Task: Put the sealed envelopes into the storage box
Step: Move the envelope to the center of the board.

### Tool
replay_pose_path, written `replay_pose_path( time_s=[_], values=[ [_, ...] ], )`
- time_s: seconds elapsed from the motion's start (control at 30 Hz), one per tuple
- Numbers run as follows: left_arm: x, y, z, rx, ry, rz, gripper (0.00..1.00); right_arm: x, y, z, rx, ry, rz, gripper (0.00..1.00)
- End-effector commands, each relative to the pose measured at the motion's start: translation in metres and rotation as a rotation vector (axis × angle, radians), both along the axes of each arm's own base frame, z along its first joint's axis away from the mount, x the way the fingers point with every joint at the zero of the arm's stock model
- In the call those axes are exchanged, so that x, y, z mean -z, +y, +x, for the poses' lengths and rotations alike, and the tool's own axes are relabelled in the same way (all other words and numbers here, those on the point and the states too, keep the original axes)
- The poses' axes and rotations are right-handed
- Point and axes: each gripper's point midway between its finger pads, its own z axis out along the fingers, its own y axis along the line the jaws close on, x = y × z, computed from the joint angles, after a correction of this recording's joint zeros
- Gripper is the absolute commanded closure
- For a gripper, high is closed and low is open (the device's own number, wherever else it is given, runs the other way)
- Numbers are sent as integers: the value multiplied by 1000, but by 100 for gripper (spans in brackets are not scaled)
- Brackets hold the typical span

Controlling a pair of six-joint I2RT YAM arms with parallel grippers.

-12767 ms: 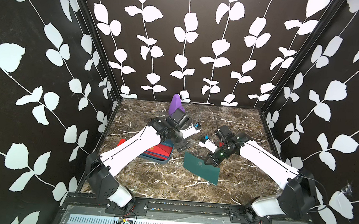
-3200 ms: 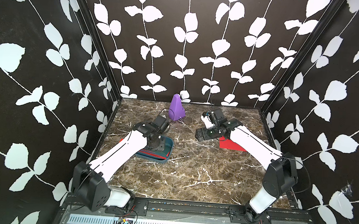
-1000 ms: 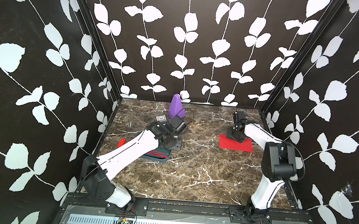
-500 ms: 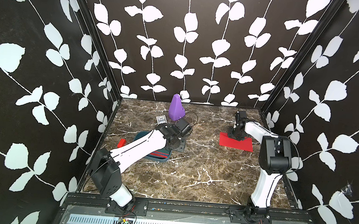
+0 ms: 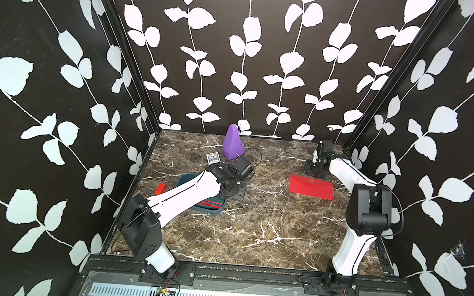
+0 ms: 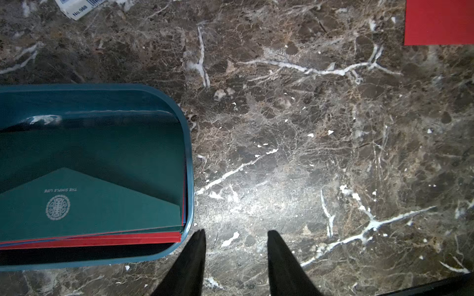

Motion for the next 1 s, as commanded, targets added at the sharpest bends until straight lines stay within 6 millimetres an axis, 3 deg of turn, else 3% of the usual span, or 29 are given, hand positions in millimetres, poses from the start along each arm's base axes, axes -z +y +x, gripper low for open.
replay_pose_path(
  time_s=[0.0, 0.23, 0.4, 0.6, 0.7, 0.8, 0.97],
  values=[
    [-2, 1, 0, -7, -6, 0, 57, 17, -6, 5, -19, 38, -24, 76],
    [-1, 2, 2, -10, -17, 16, 57, 39, -1, -1, -72, 80, -11, 79],
    [-5, 0, 15, -19, -40, 50, 56, 54, 22, -18, -137, 113, 70, 80],
    [-6, -24, 34, -38, -27, -10, 54, 63, 83, -50, -304, 136, 123, 82],
    [-6, -43, 44, -27, -17, -71, 53, 69, 114, -80, -387, 174, 116, 82],
    [0, -58, 51, 9, 16, -77, 52, 64, 139, -103, -433, 184, 134, 83],
    [19, -73, 52, -3, 84, -106, 50, 40, 161, -129, -447, 135, 143, 77]
  ],
)
